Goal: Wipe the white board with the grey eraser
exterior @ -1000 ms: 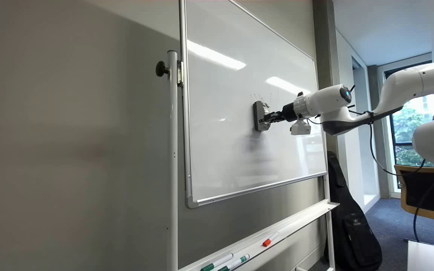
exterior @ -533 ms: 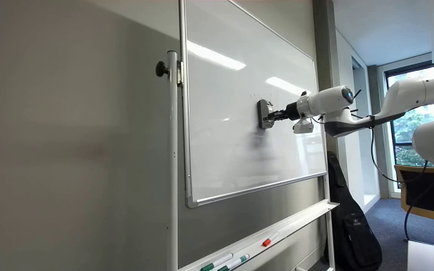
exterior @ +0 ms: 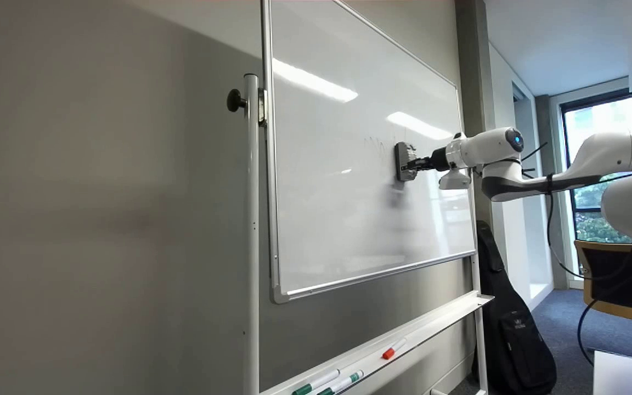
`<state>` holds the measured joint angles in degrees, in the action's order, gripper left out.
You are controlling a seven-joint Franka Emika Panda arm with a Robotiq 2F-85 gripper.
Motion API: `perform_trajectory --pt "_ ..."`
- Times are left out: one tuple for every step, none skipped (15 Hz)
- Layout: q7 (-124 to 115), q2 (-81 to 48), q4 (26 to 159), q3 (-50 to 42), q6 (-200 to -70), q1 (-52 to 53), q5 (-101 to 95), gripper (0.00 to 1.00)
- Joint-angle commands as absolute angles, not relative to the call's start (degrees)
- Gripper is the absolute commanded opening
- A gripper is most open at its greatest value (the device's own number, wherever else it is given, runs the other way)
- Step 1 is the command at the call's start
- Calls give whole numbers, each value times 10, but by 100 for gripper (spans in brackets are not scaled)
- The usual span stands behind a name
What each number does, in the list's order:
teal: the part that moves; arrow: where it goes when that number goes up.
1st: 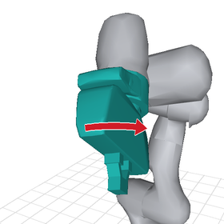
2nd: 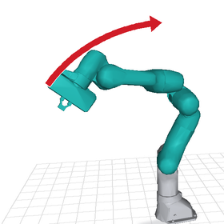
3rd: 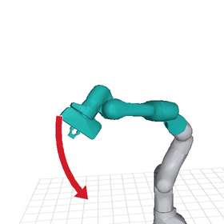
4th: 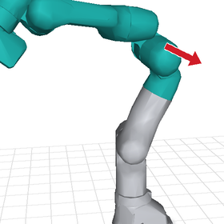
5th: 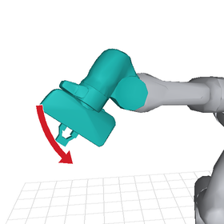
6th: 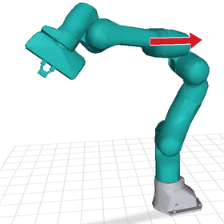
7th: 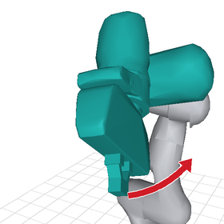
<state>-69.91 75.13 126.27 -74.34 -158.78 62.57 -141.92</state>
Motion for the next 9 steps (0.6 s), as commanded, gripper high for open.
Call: perform_trajectory --pt "-635 786 1202 -745 -1548 654 -1401 38" --pt "-623 795 1196 -742 -1544 657 -1397 38" --pt "-613 804 1193 -739 -1537 661 -1396 38" --pt "-604 811 1194 -734 -1533 665 -1395 38" --pt "-596 817 1196 -731 -1527 669 -1395 38" --pt "-590 823 1200 -727 -1522 674 -1396 38" --pt "-585 827 1205 -724 -1515 679 -1396 38" --pt "-582 830 1209 -720 -1508 684 -1397 38" --pt "-581 832 1215 -717 -1500 688 -1398 38"
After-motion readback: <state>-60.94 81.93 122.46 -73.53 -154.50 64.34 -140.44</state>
